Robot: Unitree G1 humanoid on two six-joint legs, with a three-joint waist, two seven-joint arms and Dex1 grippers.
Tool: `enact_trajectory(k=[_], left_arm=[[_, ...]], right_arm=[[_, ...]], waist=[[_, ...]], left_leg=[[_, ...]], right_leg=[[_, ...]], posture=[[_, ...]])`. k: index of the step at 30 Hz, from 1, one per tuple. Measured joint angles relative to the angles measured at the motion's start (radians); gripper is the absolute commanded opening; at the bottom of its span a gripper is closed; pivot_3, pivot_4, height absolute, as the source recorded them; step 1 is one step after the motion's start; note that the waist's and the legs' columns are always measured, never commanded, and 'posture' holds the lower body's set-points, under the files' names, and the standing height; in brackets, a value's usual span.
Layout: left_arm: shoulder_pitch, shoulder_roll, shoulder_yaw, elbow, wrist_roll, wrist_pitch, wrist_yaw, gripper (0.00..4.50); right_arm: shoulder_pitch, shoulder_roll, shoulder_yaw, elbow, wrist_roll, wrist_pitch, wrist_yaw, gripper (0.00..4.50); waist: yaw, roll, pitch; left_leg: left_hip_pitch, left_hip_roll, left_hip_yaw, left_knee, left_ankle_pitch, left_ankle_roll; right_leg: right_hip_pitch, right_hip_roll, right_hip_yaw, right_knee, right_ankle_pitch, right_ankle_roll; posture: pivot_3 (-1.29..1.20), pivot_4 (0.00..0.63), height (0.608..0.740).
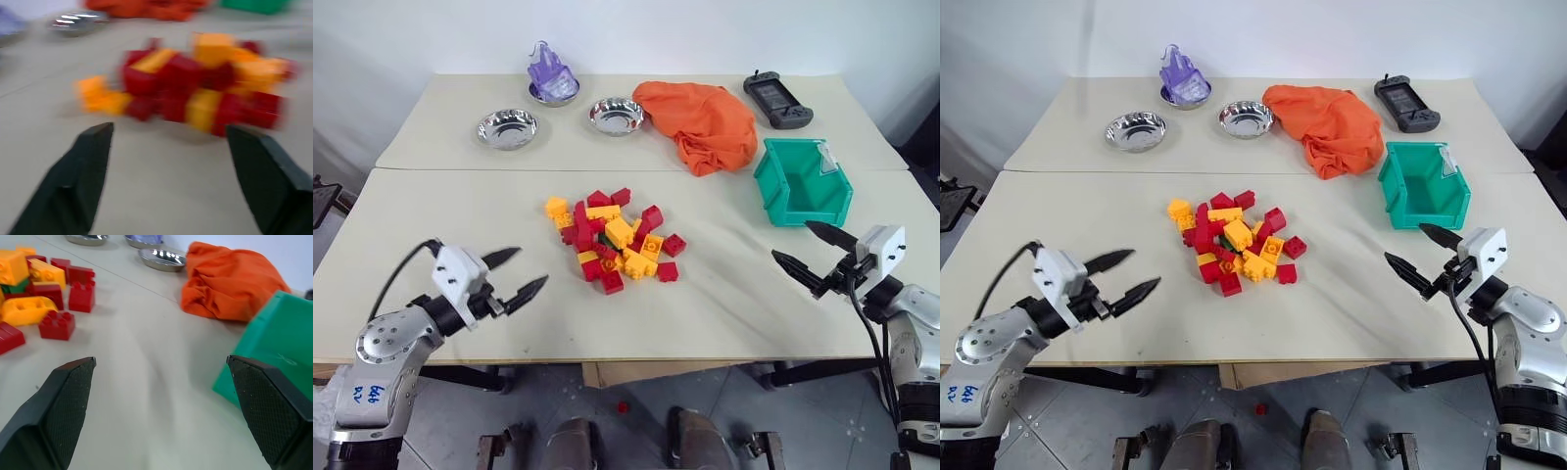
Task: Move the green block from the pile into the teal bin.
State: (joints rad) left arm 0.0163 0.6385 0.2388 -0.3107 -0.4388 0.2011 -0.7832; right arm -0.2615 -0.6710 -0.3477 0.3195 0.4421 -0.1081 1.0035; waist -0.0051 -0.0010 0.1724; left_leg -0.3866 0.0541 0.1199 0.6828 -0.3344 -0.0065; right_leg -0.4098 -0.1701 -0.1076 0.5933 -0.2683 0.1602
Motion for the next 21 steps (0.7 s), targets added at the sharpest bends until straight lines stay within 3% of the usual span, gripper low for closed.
enact_trajectory(k=[5, 8, 12, 16, 21], left_arm=[[-0.052, 0.002, -0.134, 0.009, 0.0, -0.013, -0.121, 1.04], [-0.147, -0.051, -0.195, 0.038, -0.016, 0.019, -0.143, 0.09], [-0.259, -0.089, -0.313, 0.131, 0.014, 0.025, -0.2, 0.03], [-0.46, -0.207, -0.423, 0.33, 0.113, 0.023, -0.176, 0.03], [-0.665, -0.303, -0.393, 0.601, 0.201, 0.027, -0.001, 0.03]], right_arm=[[0.024, -0.004, -0.011, -0.069, 0.001, 0.021, -0.027, 4.5], [0.044, 0.002, -0.008, -0.125, 0.002, 0.046, -0.044, 4.5], [0.057, 0.02, 0.011, -0.208, 0.011, 0.092, -0.069, 4.5], [0.069, 0.046, 0.04, -0.285, 0.019, 0.137, -0.093, 4.5], [0.069, 0.054, 0.063, -0.343, 0.024, 0.17, -0.117, 4.5]], waist=[[0.006, 0.0, 0.0], [0.009, 0.0, 0.0], [0.005, 0.001, 0.0], [0.013, 0.0, 0.0], [0.014, 0.0, 0.0]], left_leg=[[0.0, 0.0, 0.0, 0.001, 0.0, 0.0], [0.0, 0.0, -0.001, 0.001, 0.0, 0.0], [0.0, 0.0, 0.0, 0.001, 0.0, 0.0], [0.0, -0.001, -0.001, 0.003, 0.0, 0.0], [0.0, -0.001, -0.001, 0.001, 0.0, 0.0]], right_leg=[[0.001, 0.0, 0.0, 0.0, 0.0, 0.0], [0.001, 0.0, 0.0, 0.0, 0.0, 0.0], [0.001, 0.0, 0.0, 0.0, 0.0, 0.0], [0.002, 0.0, 0.0, 0.0, 0.0, 0.001], [0.001, 0.001, 0.0, -0.001, 0.001, 0.001]], posture=[[0.0, 0.15, 0.74], [0.0, 0.15, 0.74], [0.0, 0.15, 0.74], [0.0, 0.15, 0.74], [0.0, 0.15, 0.74]])
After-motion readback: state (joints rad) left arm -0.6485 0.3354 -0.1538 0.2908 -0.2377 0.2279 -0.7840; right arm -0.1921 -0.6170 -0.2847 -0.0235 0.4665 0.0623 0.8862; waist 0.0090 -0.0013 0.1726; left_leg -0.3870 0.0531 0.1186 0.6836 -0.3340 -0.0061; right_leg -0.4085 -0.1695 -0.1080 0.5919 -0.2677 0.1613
